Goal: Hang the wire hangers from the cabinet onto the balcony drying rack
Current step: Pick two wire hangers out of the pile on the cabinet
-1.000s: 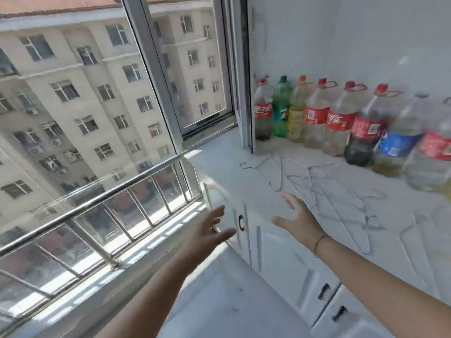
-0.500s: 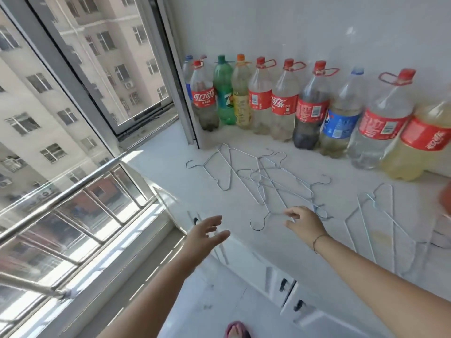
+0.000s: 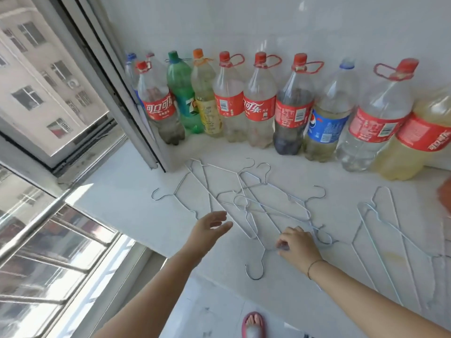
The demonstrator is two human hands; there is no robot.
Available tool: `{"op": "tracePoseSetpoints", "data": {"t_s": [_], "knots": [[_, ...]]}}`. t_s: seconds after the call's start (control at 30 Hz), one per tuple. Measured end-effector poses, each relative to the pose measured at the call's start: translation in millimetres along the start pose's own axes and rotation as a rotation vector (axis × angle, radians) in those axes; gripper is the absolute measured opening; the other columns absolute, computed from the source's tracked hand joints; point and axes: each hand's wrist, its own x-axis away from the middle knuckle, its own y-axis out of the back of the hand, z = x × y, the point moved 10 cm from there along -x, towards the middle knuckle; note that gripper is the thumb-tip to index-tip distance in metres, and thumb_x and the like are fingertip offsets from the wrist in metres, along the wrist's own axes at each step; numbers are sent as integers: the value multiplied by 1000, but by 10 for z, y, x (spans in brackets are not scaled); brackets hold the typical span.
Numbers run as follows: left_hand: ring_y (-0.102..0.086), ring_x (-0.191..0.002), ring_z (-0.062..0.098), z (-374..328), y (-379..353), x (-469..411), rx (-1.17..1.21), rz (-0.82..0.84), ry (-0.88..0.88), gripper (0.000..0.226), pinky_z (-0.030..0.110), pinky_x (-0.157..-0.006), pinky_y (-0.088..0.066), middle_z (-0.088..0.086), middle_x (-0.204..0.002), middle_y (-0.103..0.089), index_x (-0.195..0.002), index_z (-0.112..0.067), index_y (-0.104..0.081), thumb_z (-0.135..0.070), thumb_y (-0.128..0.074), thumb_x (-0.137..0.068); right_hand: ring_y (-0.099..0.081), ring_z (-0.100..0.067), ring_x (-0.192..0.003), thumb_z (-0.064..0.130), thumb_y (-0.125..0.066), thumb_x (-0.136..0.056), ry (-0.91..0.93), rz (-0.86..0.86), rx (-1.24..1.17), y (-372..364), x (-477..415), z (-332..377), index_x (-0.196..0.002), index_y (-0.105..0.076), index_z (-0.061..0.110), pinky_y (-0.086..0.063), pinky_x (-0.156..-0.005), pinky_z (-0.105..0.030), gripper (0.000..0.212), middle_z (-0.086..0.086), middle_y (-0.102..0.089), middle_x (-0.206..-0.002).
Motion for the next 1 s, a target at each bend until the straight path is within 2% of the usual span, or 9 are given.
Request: {"op": "tracePoseSetpoints", "data": {"t_s": [0.1,0.2,0.27,0.33,0.43,0.57,0.73,0.83,1.0], "knots": [[-60,-107,9,-79,-21,-351,-10,44,-6,35,19,-86,-45,-5,-111,-67,-116,-18,-64,-27,-69,-83,-51,-16,-100,26,-64,-78,1,0,-26,-13,-53,-29,-87,-68,25,-23,-73,-26,9,12,-57,-87],[-61,-103,11,-163,-28,-693,-20,50,-7,31,16,-80,-42,0,-109,-67,-114,-14,-64,-23,-68,-84,-52,-14,-85,23,-64,-75,0,-108,-209,184,-86,-57,-77,-67,23,-38,-77,-29,4,23,-45,-70],[-62,-99,12,-215,-30,-901,-31,41,-12,29,16,-81,-41,2,-106,-68,-113,-12,-65,-22,-67,-85,-55,-13,-76,17,-65,-71,0,-277,-365,468,-58,-84,-71,-66,23,-46,-73,-31,7,25,-51,-69],[-62,-97,10,-247,-68,-1085,-68,56,-14,28,16,-81,-41,1,-103,-68,-112,-12,-65,-22,-66,-86,-58,-10,-77,6,-68,-72,-82,-394,-507,703,-32,-175,-68,-63,27,-47,-74,-23,22,20,-59,-72],[-60,-92,11,-194,-98,-1376,-85,44,35,26,22,-83,-42,2,-95,-67,-110,-11,-67,-23,-65,-86,-59,-5,-74,2,-67,-77,-259,-444,-792,871,-50,-357,-70,-64,29,-45,-72,-14,28,12,-67,-72],[-42,-73,16,-142,-224,-1744,-45,45,127,11,28,-72,-33,10,-72,-43,-77,-16,-61,-25,-64,-81,-52,5,-57,3,-65,-80,-330,-476,-1061,1013,-99,-404,-75,-67,14,-40,-59,-6,12,4,-63,-69],[-45,-59,20,-41,-379,-1978,150,40,319,22,28,-58,-35,8,-66,-51,-66,-11,-54,-15,-62,-86,-51,5,-55,4,-64,-81,-387,-502,-1202,1011,-119,-426,-81,-67,6,-39,-56,-5,3,3,-62,-67],[-49,-57,24,18,-412,-2009,273,29,414,17,29,-52,-37,12,-69,-53,-70,-5,-56,-7,-61,-86,-50,5,-52,4,-64,-82,-419,-518,-1229,993,-136,-453,-81,-67,6,-39,-54,-5,3,8,-59,-60],[-46,-54,23,40,-480,-1966,518,44,518,14,20,-39,-39,13,-69,-51,-74,-2,-54,-3,-61,-85,-53,4,-52,4,-63,-83,-450,-504,-1264,945,-193,-475,-81,-67,10,-41,-55,-6,7,8,-63,-62]]}}
